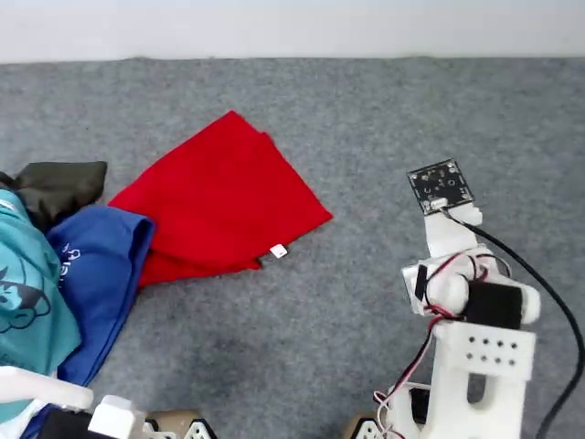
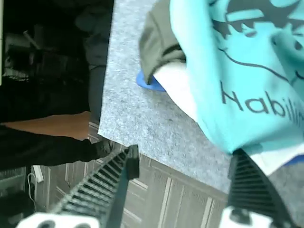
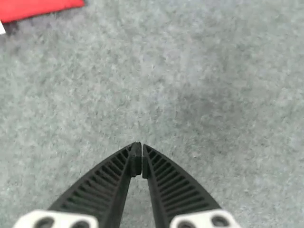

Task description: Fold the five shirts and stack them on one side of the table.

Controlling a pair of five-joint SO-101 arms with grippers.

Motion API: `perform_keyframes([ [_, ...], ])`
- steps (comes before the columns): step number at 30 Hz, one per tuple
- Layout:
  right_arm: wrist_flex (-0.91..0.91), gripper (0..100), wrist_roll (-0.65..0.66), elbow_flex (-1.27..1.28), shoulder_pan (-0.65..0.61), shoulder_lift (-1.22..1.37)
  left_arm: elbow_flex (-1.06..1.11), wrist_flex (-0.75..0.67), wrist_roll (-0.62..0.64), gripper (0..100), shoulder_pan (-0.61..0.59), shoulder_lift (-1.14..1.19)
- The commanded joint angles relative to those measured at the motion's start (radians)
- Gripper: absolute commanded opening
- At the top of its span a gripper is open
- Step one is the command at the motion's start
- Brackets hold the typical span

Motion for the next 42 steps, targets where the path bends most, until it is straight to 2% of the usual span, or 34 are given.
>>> perform_keyframes([
  [1,-0.031,0.9,0.012,-0.011,-0.007,0.031,0.056,0.028,-0.081,30,-0.008,-0.04],
  [6,-0.11,0.9,0.014,-0.012,-0.007,0.107,0.177,0.028,-0.146,30,-0.008,-0.04],
  [11,-0.191,0.9,0.009,-0.014,-0.01,0.2,0.309,0.028,-0.137,30,0.051,-0.04],
  [16,-0.257,0.9,0.008,-0.018,-0.076,0.278,0.4,0.028,0.031,30,0.178,-0.04],
  [23,-0.311,0.9,0.008,-0.147,-0.162,0.404,0.455,0.026,0.292,30,0.445,-0.04],
  [28,-0.328,0.9,0.006,-0.304,-0.193,0.585,0.456,0.025,0.425,30,0.657,-0.04],
  [32,-0.289,0.9,-0.077,-0.497,-0.217,0.762,0.456,0.025,0.525,30,0.807,-0.04],
  [36,-0.174,9.1,-0.092,-0.712,-0.285,0.957,0.45,0.018,0.592,30,0.865,-0.04],
  [39,-0.094,16.3,-0.094,-0.873,-0.332,1.095,0.45,-0.005,0.624,30,0.856,-0.04],
  [42,-0.045,16.9,-0.094,-1.016,-0.369,1.224,0.438,-0.014,0.658,30,0.815,-0.04],
])
